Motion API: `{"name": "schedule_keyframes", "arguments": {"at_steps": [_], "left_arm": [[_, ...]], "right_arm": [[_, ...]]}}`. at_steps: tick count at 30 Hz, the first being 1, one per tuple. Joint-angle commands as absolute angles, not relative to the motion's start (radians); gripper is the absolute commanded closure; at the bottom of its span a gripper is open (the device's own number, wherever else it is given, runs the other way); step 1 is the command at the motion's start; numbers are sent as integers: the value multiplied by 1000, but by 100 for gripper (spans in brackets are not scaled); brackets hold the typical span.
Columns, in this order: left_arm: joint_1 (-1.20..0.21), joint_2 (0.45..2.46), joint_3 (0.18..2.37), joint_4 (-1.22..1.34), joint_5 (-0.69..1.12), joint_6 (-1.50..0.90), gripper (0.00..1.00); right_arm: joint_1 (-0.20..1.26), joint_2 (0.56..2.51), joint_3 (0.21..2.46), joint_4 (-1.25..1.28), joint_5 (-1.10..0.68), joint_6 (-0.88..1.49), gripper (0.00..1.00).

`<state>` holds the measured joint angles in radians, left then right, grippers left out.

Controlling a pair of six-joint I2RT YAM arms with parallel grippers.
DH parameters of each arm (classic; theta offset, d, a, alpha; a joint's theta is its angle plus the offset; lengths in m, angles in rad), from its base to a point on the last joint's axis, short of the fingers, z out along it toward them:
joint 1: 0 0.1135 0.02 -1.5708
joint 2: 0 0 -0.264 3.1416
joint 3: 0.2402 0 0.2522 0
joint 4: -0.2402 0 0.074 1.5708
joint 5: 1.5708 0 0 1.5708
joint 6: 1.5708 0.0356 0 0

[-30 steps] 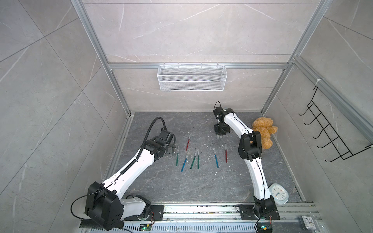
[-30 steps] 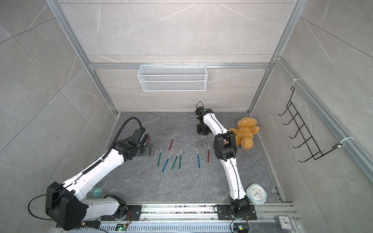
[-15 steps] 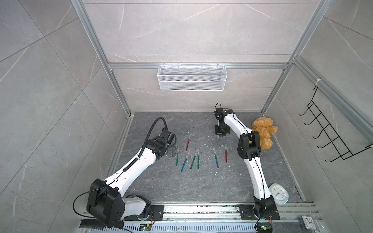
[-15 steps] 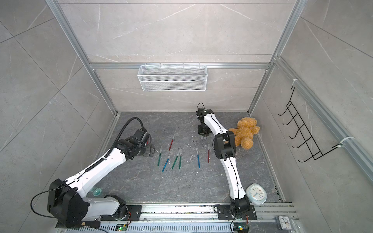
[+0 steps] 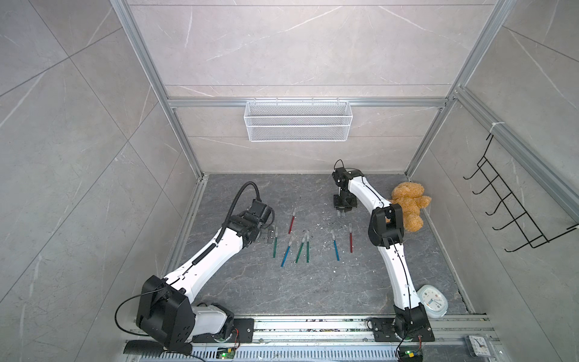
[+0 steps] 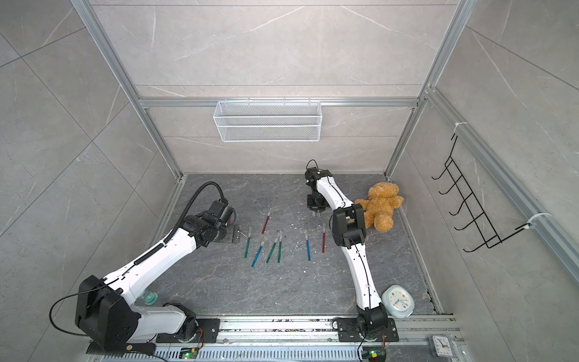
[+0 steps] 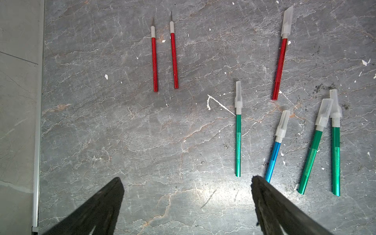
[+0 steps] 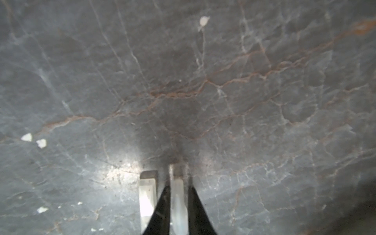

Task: Remove protective caps from carving knives
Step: Place the protective sleeve at the center of the board, then pick up the carving knife from the center of the board.

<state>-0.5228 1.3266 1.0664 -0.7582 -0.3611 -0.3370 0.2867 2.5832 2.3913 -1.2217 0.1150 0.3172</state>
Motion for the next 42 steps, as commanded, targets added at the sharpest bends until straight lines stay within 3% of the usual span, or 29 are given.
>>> {"name": "schedule_keyframes", "arguments": {"at_steps": [1, 17, 25, 31, 38, 42], "left_arm": [[-525, 1330, 1101, -772, -371, -322, 0], [-526, 1336, 1104, -774, -367, -322, 0], [-526, 1357, 1112, -781, -327, -321, 0], [-526, 1394, 1135, -812, -257, -354, 1], [-523, 1425, 1153, -843, -181, -421, 1], [-522, 1434, 1137, -850, -155, -465, 2]], "right_arm": [[285, 2618, 2422, -1256, 110, 319, 76], [285, 2513, 2502, -1298, 127, 342, 68], [327, 2356, 2432, -1273, 161, 349, 51], [403, 2126, 2212, -1143, 148, 359, 32], [431, 1749, 1777, -837, -75, 405, 10], [439, 1598, 1564, -686, -224, 433, 3]]}}
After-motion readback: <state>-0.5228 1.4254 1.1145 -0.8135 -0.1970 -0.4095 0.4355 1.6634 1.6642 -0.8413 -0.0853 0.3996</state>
